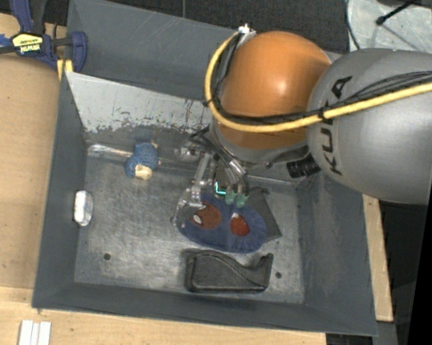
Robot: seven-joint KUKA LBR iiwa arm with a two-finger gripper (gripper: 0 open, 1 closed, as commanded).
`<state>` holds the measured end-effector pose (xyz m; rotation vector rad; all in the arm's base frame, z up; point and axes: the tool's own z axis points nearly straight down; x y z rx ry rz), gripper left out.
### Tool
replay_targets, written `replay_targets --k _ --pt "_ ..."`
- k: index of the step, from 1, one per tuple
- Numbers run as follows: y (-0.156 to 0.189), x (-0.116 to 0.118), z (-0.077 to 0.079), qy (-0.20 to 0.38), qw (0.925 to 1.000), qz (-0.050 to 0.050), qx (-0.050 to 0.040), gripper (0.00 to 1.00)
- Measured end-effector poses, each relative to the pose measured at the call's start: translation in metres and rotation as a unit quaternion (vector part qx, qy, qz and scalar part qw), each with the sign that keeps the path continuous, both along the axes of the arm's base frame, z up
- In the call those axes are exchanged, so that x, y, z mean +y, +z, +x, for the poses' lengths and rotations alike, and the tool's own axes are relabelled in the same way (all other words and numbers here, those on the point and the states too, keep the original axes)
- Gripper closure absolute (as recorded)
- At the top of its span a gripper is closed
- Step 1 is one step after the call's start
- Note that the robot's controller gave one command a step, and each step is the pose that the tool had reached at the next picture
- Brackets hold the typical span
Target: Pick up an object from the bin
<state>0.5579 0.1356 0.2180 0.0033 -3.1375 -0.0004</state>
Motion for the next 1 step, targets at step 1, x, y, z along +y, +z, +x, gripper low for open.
replay_targets --k 1 --pt "-0.1341 -0.0936 0.0372 -0.015 0.9999 0.002 -0.0051 0.00"
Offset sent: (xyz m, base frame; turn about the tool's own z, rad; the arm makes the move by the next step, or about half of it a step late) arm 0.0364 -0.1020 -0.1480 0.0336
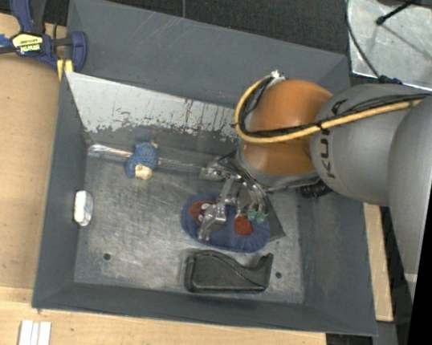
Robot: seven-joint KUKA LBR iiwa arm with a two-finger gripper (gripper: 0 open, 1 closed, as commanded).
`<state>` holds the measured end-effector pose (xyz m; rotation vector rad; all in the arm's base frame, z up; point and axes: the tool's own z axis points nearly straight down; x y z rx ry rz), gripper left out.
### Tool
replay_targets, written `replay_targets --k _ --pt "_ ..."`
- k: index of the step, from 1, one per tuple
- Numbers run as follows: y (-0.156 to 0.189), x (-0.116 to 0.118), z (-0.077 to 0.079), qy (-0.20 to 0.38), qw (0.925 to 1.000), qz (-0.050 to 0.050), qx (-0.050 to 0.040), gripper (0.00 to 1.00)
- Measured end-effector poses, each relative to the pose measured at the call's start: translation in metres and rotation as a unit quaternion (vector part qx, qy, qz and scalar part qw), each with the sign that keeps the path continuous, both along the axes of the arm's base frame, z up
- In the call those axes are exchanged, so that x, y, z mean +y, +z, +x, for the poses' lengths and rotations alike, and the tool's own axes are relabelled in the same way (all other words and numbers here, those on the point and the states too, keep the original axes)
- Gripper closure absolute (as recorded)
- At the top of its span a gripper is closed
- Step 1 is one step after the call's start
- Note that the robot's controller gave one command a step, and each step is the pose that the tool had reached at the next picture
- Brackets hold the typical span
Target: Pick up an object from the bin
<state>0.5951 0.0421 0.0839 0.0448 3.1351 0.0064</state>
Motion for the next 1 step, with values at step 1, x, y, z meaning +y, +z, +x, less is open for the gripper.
replay_targets --k 1 --pt "0.0173 -0.0220 0.0089 -0.098 0.9952 -0.001 0.0001 0.00"
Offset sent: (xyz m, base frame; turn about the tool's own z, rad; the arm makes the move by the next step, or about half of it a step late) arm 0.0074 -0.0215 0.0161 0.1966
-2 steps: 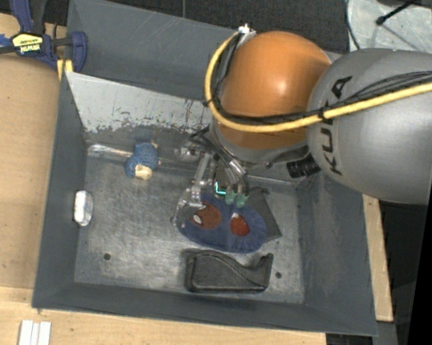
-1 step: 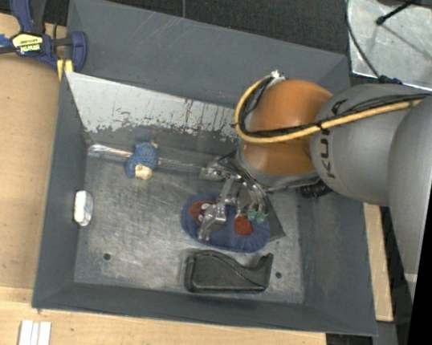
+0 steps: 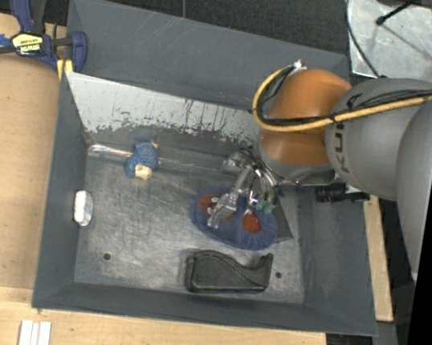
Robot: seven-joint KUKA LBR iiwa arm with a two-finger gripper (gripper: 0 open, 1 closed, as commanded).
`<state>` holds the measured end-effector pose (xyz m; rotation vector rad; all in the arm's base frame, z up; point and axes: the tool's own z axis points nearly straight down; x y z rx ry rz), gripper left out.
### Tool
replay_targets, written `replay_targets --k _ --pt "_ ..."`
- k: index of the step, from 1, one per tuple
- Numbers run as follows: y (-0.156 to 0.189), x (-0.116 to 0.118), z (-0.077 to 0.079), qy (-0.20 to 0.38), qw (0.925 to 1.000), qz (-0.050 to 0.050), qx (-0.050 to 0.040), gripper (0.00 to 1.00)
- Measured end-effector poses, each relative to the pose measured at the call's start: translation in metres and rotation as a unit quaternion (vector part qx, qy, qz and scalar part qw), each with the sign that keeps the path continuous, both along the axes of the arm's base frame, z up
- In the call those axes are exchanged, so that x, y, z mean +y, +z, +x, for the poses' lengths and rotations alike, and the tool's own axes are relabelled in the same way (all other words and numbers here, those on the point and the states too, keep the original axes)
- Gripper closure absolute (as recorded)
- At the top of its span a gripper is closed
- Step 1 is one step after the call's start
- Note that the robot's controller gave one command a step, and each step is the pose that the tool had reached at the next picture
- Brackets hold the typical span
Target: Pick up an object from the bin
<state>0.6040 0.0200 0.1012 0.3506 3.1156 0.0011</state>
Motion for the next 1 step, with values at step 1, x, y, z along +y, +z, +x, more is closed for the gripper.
replay_targets --k 1 --pt "-0.0007 -0.0179 -0.0057 -0.071 0.9975 0.000 0.0024 0.00"
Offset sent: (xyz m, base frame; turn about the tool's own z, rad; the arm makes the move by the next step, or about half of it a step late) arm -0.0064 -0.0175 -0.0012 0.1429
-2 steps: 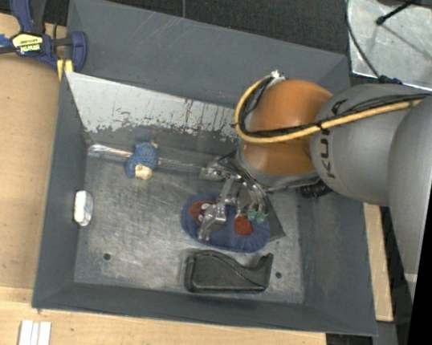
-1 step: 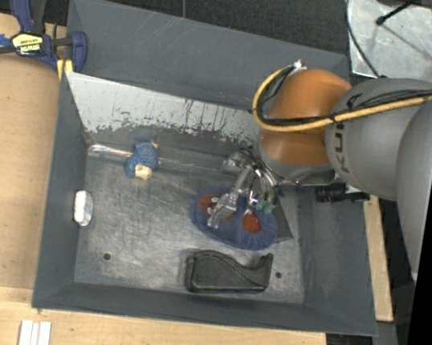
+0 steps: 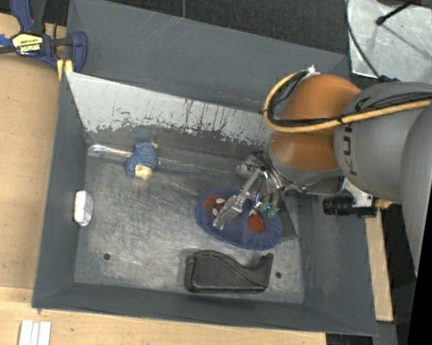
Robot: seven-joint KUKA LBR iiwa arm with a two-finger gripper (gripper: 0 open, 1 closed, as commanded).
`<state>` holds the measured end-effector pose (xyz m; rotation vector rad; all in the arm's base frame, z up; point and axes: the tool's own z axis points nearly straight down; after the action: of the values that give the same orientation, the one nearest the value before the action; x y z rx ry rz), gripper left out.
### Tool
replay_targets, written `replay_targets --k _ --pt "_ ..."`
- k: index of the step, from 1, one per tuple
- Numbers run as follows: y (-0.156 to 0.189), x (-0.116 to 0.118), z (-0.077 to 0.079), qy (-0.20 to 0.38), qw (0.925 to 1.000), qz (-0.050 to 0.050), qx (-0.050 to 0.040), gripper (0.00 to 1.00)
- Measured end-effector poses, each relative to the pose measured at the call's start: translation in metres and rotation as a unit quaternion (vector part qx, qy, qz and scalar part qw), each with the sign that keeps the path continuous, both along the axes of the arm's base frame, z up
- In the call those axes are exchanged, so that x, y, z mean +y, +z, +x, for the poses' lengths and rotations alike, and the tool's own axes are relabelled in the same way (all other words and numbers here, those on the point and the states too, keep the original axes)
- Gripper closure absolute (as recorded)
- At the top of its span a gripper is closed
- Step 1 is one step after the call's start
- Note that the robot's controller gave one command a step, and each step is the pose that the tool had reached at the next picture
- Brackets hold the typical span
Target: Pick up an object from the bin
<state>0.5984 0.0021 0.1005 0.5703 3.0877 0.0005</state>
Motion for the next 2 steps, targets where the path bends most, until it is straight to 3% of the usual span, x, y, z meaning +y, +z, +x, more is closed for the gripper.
replay_targets --k 1,2 --pt "-0.025 0.017 -0.054 -0.004 0.9999 -0.001 -0.0102 0.00" --pt "-0.021 0.017 -0.077 -0.030 0.9992 -0.002 -0.0272 0.00"
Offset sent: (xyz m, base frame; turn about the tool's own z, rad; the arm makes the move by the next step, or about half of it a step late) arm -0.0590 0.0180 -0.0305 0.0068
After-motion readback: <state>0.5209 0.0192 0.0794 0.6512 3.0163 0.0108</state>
